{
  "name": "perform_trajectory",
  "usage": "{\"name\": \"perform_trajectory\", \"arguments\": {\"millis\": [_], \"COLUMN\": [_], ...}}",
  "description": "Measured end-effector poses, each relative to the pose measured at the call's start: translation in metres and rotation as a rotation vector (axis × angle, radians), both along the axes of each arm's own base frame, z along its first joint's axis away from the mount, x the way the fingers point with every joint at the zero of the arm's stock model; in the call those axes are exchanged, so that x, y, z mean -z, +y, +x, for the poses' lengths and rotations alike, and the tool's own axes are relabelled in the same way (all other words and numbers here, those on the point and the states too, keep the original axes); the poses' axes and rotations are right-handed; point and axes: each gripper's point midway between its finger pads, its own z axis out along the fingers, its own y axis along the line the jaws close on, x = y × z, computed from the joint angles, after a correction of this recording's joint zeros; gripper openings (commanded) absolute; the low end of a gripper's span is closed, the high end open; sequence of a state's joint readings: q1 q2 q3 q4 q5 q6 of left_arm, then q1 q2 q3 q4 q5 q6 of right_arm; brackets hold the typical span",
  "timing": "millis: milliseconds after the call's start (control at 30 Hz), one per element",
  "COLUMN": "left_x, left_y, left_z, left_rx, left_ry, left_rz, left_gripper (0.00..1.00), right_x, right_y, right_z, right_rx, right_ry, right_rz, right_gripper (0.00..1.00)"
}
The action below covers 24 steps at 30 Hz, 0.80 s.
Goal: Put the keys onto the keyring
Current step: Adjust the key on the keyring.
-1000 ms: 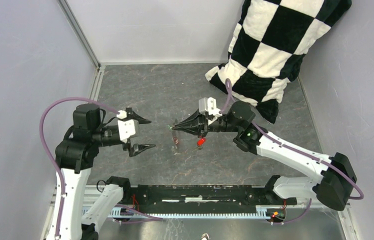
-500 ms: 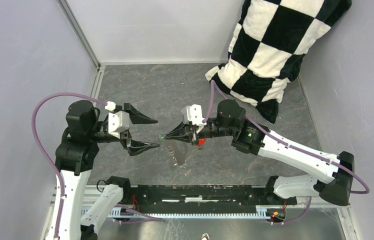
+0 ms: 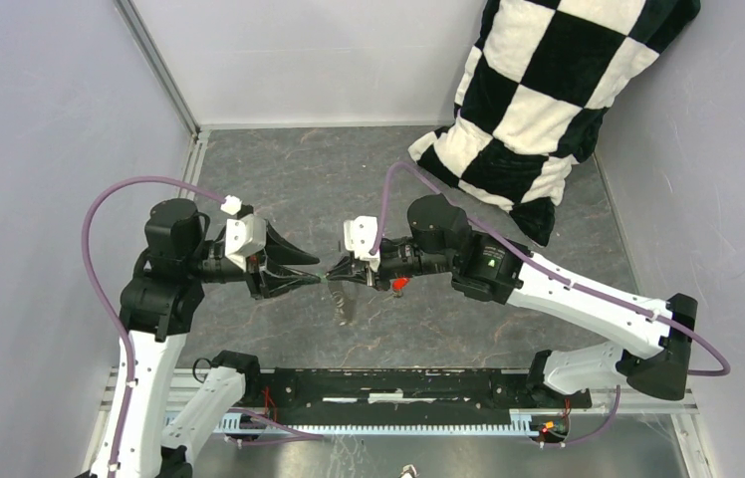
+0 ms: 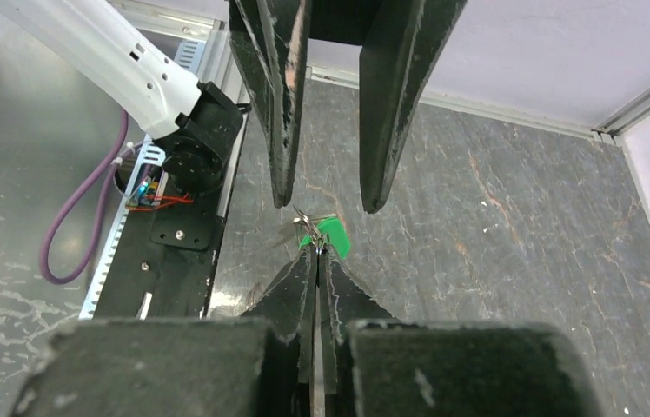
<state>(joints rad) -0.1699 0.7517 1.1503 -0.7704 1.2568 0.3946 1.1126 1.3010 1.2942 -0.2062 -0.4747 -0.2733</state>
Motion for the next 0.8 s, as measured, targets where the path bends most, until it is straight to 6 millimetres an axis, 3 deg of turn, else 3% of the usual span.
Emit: {"name": "perform_trajectory", "arguments": {"millis": [200, 367, 467, 667, 800], "left_x": [0.017, 0.021, 0.022, 0.027, 0.029], "left_y": [-0.001, -0.001, -0.001, 0.001, 0.001], "left_z": [0.004, 0.006, 0.006, 0.006, 0.005], "left_rx": [-0.006, -0.014, -0.016, -0.034, -0.031], "left_ry": [0.064, 0.077, 0.079, 0.097, 0.099], "left_rz": [0.015, 0.023, 0.026, 0.044, 0.049], "left_gripper": [0.37, 0.13, 0.04, 0.02, 0.02], "right_x": [-0.001, -0.002, 0.0, 0.004, 0.005], "right_y": [-0.001, -0.001, -0.002, -0.004, -0.004], "right_z": [-0.002, 0.0, 0.002, 0.004, 0.003], "right_rx": [-0.001, 0.009, 0.023, 0.035, 0.032], "right_ry": [-0.017, -0.031, -0.038, -0.044, -0.043], "right_rz": [-0.032, -0.039, -0.046, -0.064, -0.065], "right_gripper": [0.01, 0.01, 0.01, 0.01, 0.12]}}
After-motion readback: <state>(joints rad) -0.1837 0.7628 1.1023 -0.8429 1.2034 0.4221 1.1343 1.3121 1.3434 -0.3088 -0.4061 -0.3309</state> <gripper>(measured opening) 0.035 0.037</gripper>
